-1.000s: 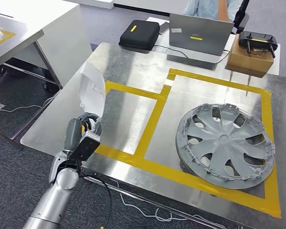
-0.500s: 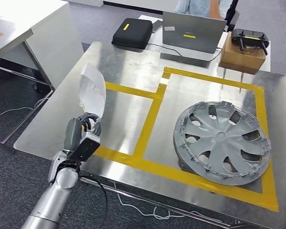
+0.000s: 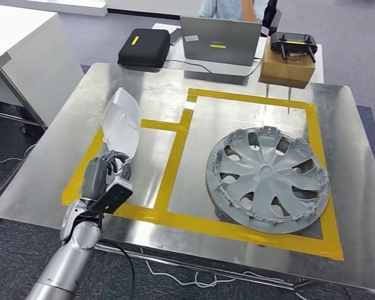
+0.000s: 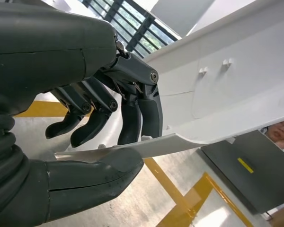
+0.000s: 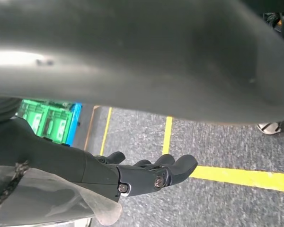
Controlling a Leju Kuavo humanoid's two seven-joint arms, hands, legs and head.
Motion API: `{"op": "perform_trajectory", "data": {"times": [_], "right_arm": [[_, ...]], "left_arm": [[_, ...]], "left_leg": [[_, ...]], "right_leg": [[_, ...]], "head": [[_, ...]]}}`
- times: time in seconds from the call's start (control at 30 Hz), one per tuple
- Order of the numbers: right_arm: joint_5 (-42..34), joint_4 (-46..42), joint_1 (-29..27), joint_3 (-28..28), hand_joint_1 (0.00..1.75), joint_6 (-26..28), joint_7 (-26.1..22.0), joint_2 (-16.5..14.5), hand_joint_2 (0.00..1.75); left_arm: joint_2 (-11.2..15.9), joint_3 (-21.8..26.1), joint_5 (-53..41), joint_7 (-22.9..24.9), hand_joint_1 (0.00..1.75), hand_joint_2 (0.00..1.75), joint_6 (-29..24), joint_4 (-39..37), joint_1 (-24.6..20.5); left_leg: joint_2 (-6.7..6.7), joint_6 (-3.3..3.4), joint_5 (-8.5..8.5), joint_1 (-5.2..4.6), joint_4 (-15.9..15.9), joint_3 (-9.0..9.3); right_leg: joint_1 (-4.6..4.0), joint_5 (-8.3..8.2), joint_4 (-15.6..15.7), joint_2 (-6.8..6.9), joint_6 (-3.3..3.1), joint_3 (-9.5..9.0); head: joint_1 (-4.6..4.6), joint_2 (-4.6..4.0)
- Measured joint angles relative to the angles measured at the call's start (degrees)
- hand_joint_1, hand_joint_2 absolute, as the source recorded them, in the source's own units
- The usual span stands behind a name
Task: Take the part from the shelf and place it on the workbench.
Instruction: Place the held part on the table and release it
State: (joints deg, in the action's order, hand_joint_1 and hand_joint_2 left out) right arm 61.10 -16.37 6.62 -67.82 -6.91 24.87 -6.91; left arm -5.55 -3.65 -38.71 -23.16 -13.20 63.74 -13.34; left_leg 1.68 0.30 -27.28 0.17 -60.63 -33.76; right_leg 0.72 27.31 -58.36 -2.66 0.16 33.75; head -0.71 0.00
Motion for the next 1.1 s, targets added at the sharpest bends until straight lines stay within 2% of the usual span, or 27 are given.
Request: {"op": "perform_trajectory", "data": {"times": [0.03,0.1,0.13,0.23,0.27,0.47,0.63,0.73,0.9,1.03,1.1], "right_arm": [[0.05,0.02,0.03,0.00,0.00,-0.03,-0.02,-0.02,0.00],[0.16,0.04,0.04,0.00,0.00,-0.08,-0.07,-0.04,0.00],[0.21,0.04,0.04,0.00,0.00,-0.10,-0.08,-0.04,0.00],[0.37,0.04,0.14,0.00,0.00,-0.15,-0.07,-0.05,0.00],[0.42,0.05,0.16,0.00,0.00,-0.16,-0.06,-0.07,0.00],[0.64,0.27,0.21,0.00,0.00,-0.40,-0.07,-0.17,0.00],[0.67,0.45,0.27,0.00,0.00,-0.71,-0.07,-0.52,0.00],[0.67,0.62,0.29,0.00,0.00,-0.83,-0.08,-0.70,0.00],[0.67,0.65,0.29,0.00,0.00,-0.91,-0.08,-0.77,0.00],[0.26,0.83,0.30,0.00,0.00,-2.04,-0.08,-1.25,0.00],[0.16,0.83,0.29,0.00,0.00,-2.14,-0.08,-1.29,0.00]], "left_arm": [[0.07,-0.02,-0.46,0.20,1.75,1.75,-0.02,-0.13,-0.15],[0.18,-0.03,-1.55,0.76,1.75,1.75,-0.06,-0.52,-0.58],[0.23,-0.02,-2.06,1.03,1.75,1.75,-0.07,-0.77,-0.82],[0.40,0.02,-3.32,1.72,1.75,1.75,-0.12,-1.74,-1.68],[0.47,0.02,-3.74,1.95,1.75,1.75,-0.13,-2.14,-1.87],[1.15,0.02,-6.93,3.93,1.75,1.75,-0.17,-4.73,-2.97],[1.82,0.00,-10.21,6.01,1.75,1.75,-0.07,-7.66,-4.73],[2.12,-0.06,-12.12,7.25,1.75,1.75,0.15,-9.38,-5.86],[2.19,-0.13,-13.07,7.89,1.75,1.75,0.31,-9.97,-6.22],[2.44,-2.33,-20.89,14.80,1.75,1.75,1.55,-15.62,-9.46],[2.50,-2.98,-21.93,15.83,1.75,1.75,1.76,-17.00,-10.15]], "left_leg": [[0.49,0.14,0.16,-0.06,1.50,0.62],[0.41,0.36,0.04,-0.19,2.14,0.82],[0.32,0.25,0.20,-0.17,2.47,0.92],[0.23,-0.24,0.61,-0.02,3.10,1.07],[0.24,-0.13,0.60,-0.09,2.97,1.01],[0.24,0.67,0.17,-0.31,1.86,0.52],[0.24,0.85,-0.66,-0.36,-0.07,-0.55],[0.24,0.80,-1.37,-0.36,-1.74,-1.52],[0.24,0.77,-1.61,-0.37,-2.34,-1.86],[0.23,0.72,-1.97,-0.34,-3.08,-2.28],[0.23,0.71,-1.97,-0.34,-3.06,-2.28]], "right_leg": [[0.04,-0.05,0.02,-0.29,0.29,0.15],[0.19,-0.29,0.37,-0.69,1.03,0.27],[0.23,-0.36,0.60,-0.72,0.98,0.13],[0.01,-0.58,1.04,-0.55,-0.86,-0.15],[-0.01,-0.64,1.09,-0.55,-1.15,-0.12],[0.26,-0.46,0.81,-0.53,0.74,-0.04],[0.34,0.30,-1.02,-0.54,1.59,1.03],[0.35,1.03,-2.79,-0.54,1.69,2.10],[0.35,1.27,-3.38,-0.55,1.70,2.48],[0.33,1.68,-4.37,-0.57,1.69,3.05],[0.32,1.69,-4.42,-0.58,1.67,3.09]], "head": [[-0.03,0.00],[-0.01,0.00],[-0.04,0.00],[-0.27,0.00],[-0.31,0.00],[-0.28,0.00],[-0.26,0.00],[-0.26,0.00],[-0.25,0.00],[-0.24,0.00],[-0.23,0.00]]}}
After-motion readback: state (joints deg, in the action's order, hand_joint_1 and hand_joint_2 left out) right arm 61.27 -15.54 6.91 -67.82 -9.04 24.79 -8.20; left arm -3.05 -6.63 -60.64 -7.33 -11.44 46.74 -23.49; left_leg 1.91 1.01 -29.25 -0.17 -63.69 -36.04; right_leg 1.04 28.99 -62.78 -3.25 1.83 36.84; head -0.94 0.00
